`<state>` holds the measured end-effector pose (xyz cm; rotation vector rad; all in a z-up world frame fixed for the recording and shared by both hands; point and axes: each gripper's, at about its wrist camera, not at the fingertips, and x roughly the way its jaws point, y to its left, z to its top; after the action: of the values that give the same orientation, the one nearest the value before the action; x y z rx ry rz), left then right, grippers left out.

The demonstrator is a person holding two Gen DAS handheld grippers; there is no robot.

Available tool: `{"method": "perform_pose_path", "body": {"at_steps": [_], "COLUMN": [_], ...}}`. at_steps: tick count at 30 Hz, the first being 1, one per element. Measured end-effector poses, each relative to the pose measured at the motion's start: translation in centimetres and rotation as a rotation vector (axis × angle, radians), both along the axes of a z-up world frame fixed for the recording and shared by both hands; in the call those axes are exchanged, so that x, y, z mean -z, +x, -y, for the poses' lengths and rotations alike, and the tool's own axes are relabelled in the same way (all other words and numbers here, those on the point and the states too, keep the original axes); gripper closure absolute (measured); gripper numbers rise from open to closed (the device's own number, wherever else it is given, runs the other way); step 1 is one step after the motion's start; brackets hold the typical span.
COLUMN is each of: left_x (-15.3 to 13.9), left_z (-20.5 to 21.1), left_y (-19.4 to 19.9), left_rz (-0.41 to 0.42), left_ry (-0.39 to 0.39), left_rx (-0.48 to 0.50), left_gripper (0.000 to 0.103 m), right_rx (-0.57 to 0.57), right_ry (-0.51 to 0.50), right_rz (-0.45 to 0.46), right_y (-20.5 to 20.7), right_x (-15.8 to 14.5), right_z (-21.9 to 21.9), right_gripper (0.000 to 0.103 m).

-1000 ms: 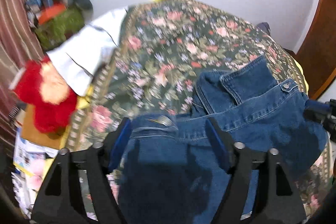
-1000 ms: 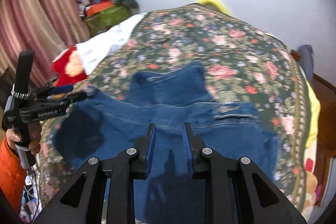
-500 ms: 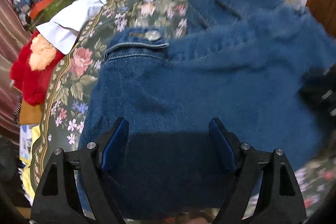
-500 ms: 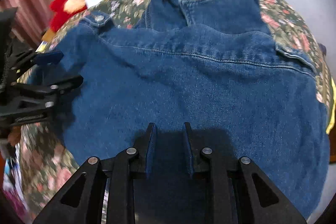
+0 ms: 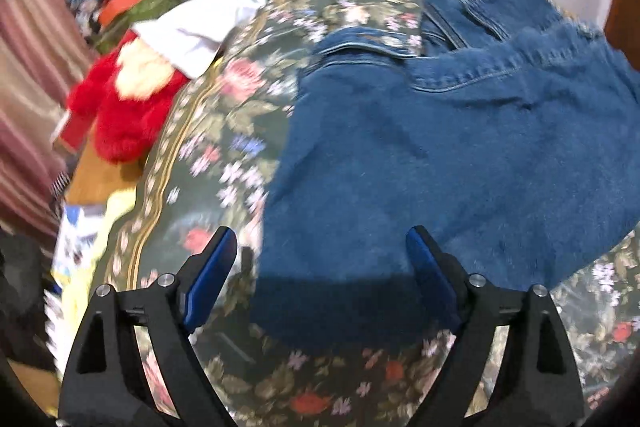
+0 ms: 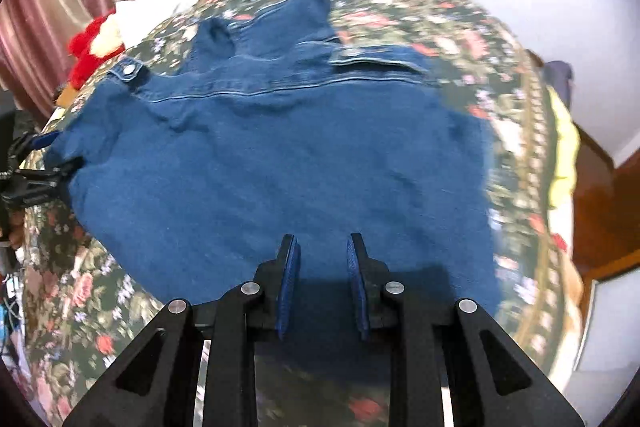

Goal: Fold large clothes

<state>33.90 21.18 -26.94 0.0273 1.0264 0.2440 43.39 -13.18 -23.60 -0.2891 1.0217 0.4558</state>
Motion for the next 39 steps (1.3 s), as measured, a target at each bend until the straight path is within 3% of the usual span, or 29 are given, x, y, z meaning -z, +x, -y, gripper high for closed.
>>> {"method": "perform_pose_path", "body": {"at_steps": [4,10,14,17,22,26,30,35,39], "left_x": [-0.4,-0.4,-0.8,-1.8,-3.5,-3.8,-1.5,2.5,4.8], "left_z": [-1.3,-2.4,-3.9,-3.8,-2.4,-1.4,-1.1,-0.6,-0.4], "left_y": [-1.5,-3.8,-5.8,-7.0,-7.4,-7.3,-5.7,-4.1,-2.8], "left_rz": [0.011,0.005,0.024,0.064,0.131,0.176,0.136,0.066,0.053], "left_ry": [-0.065,0.027,-0.035,-0.036,-0.111,-0.254,-0.505,-0.687,-0.81], "left_rx": [-0.054,-0.137,-0.213,-0.268,-0.277,-0.283,-0.298,-0.348,-0.355], "left_gripper": [0.014,0.014,0.014,0.014,0.014,0.014,0.014,0.014,0.015], "right_rx": [0.048,0.107,0.17,0.204,0.217,0.153,0.067,-0.021,-0.089], "right_ry": [-0.013,-0.024,-0.105,-0.071,-0.026,0.004,0.013,0.034,0.02], "right_rz": [0.02,0.009,0.042,0.029,0.074,0.145,0.176,0.126,0.038], "right_y": [-1.0,-1.7,-2.5,-3.0,-4.2,-5.5,-5.9,-5.1,-3.4], "right_x": [-0.9,-0.7,-0.8,-1.6,-3.9,-6.3,-7.1,-5.4,-2.0], "right_z": [2.5,5.3,6.1,7.2,6.6,3.7,-0.2,-5.1,-8.6], "right_gripper": [0.082,0.082,0.082,0.082,0.082,0.082,0.082,0.082,0.082]}}
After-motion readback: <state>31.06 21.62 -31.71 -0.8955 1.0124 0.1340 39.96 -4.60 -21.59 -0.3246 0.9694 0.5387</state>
